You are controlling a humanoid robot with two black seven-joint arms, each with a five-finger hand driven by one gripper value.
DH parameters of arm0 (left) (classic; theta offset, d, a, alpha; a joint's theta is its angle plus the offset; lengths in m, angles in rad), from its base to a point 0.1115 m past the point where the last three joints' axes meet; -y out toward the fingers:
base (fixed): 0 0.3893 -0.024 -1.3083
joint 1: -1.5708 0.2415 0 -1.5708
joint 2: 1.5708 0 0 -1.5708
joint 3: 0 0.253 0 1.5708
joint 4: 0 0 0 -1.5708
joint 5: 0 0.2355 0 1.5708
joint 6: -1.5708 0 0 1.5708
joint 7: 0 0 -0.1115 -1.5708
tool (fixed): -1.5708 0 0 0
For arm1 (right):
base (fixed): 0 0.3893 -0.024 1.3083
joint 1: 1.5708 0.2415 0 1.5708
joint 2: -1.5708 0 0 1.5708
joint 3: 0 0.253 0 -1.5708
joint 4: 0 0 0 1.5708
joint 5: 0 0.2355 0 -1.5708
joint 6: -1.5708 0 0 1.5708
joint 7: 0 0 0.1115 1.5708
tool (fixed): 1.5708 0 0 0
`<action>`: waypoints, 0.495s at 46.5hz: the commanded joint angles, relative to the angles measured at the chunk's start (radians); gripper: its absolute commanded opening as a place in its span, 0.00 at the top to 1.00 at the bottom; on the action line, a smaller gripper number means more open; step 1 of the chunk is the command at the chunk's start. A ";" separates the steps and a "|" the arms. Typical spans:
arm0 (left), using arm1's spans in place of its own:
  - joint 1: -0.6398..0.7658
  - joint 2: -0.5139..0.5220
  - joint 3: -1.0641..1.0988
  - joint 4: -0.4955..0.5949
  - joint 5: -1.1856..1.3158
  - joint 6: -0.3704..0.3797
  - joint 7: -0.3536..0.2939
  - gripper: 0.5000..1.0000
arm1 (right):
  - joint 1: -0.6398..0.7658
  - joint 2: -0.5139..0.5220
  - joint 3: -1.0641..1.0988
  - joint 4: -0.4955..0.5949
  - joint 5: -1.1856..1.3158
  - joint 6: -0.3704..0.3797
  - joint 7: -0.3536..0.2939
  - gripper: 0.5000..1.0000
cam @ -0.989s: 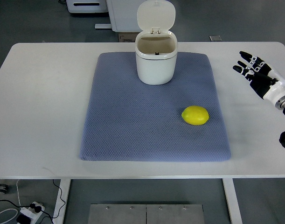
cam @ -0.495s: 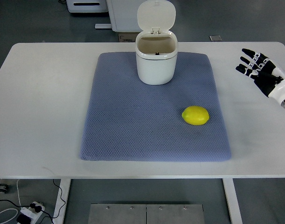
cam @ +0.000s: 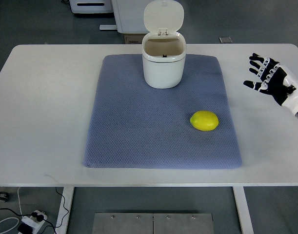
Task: Put lemon in trash with right hand
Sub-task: 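Reach the right hand toward the yellow lemon on the mat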
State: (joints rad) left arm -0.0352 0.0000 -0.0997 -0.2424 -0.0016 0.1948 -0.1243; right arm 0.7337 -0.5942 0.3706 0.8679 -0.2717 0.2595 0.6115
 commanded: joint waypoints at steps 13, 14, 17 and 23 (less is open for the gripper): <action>0.000 0.000 0.000 0.000 0.000 0.000 0.000 0.00 | 0.027 -0.049 -0.064 0.048 -0.175 -0.002 -0.019 0.00; 0.000 0.000 0.000 0.000 0.000 0.000 0.000 0.00 | 0.027 -0.049 -0.070 0.049 -0.176 -0.002 -0.019 0.00; -0.002 0.000 0.000 0.000 0.000 0.000 0.000 0.00 | 0.027 -0.047 -0.097 0.065 -0.182 -0.012 -0.019 0.00; 0.000 0.000 0.000 0.000 0.000 0.000 0.000 0.00 | 0.041 -0.047 -0.156 0.112 -0.221 -0.052 -0.021 0.00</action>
State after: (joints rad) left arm -0.0353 0.0000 -0.0997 -0.2424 -0.0016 0.1948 -0.1242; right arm 0.7628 -0.6416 0.2425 0.9628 -0.4654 0.2272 0.5920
